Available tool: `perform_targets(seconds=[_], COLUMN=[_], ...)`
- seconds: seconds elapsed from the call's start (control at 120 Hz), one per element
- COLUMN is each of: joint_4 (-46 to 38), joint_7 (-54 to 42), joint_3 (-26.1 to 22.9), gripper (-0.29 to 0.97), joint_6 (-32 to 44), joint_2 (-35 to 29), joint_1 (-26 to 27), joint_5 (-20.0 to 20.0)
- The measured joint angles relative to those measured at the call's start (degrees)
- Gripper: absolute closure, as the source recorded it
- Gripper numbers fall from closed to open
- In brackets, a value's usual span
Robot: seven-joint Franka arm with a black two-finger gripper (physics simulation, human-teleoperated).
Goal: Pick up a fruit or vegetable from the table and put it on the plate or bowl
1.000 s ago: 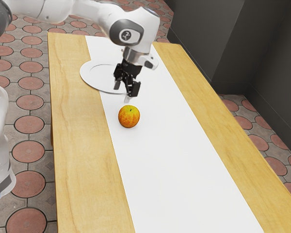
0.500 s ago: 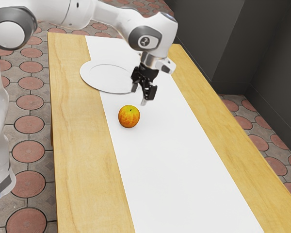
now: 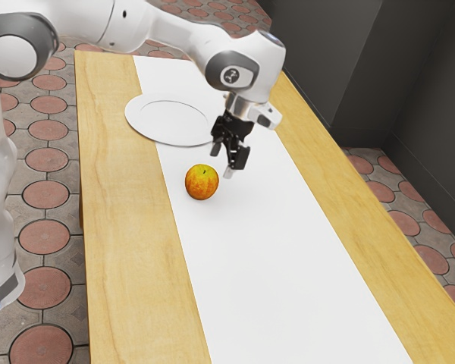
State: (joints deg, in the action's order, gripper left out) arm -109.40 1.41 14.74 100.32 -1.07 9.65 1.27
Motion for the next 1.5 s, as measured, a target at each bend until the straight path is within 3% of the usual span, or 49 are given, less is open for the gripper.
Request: perform_targets(seconds=[0.2, 0.825, 1.5], joint_4=[-0.50, -7.35, -8.89], joint_7=[-0.32, -0.85, -1.55], joint_3=[-0.01, 0.93, 1.55], gripper=[0.00, 0.00, 0.00], joint_6=[0.36, 0.64, 4.68], joint_2=[0.80, -6.00, -0.60], joint_1=[-1.70, -1.14, -0.39], joint_5=[0.50, 0.66, 2.32])
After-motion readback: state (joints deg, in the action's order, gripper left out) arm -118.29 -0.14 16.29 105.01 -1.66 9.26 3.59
